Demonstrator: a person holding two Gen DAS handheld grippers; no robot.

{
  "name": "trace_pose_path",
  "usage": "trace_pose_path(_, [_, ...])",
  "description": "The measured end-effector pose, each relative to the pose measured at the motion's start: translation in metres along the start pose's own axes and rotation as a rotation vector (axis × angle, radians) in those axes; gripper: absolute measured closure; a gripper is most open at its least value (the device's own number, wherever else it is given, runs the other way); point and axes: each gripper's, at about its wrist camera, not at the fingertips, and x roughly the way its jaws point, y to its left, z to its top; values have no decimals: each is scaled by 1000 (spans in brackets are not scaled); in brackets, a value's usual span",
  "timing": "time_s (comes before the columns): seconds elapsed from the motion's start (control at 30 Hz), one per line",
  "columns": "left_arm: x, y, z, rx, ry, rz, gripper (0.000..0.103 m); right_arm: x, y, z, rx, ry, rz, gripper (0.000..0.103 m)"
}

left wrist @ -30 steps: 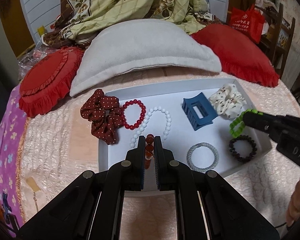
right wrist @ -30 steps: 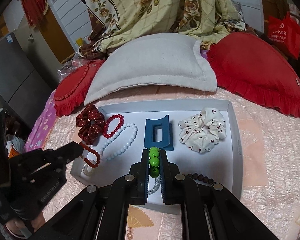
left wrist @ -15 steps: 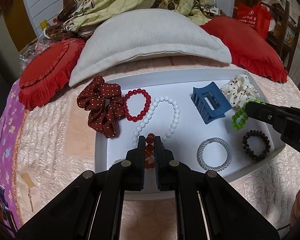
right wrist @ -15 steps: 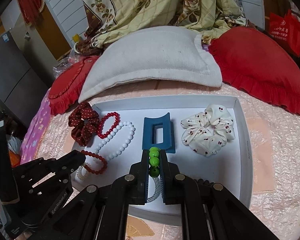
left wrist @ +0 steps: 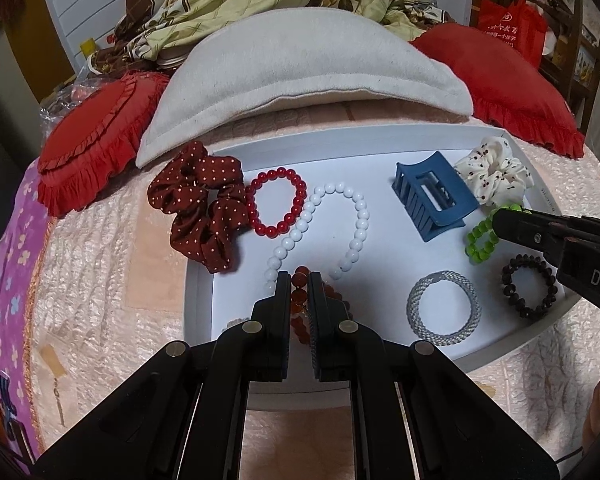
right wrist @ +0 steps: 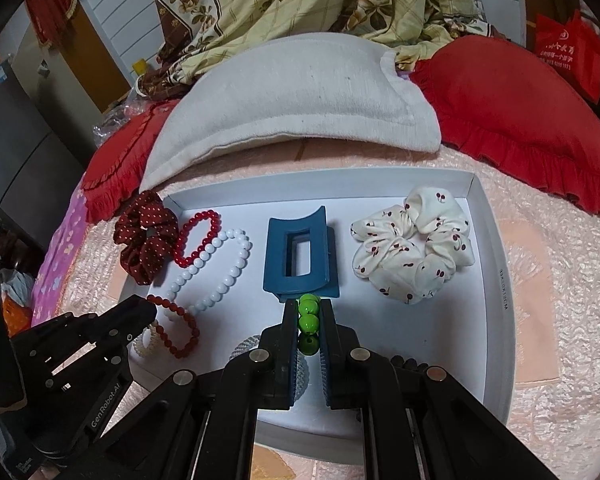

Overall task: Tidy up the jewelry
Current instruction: 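Lower the green beads and red bracelet into the white tray and open both tools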

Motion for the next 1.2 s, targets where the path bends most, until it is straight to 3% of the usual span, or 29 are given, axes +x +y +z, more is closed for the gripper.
trace_pose_path(0.73, [19, 5, -13, -30, 54, -7, 96, 16, -10, -10, 6, 35, -45, 94])
trace_pose_path(0.8, [17, 6, -13, -40, 59, -21, 96, 12, -11, -9, 16, 28, -43, 91])
trace_pose_path(0.9, [10, 11, -13, -67, 59, -66, 95, 2, -13, -9, 26, 4, -41, 74])
trace_pose_path(0.93, [8, 12, -13, -74, 57, -80, 93, -1, -13, -10, 28, -6, -45, 69])
trace_pose_path(1.07, [-6, 21, -14, -117, 28, -122, 58, -14, -2, -20, -35, -20, -83, 69])
trace_pose_path(1.2, [-13, 24, -19, -128, 33, -114, 57, -16, 9, -36, -85, -12, -103, 69])
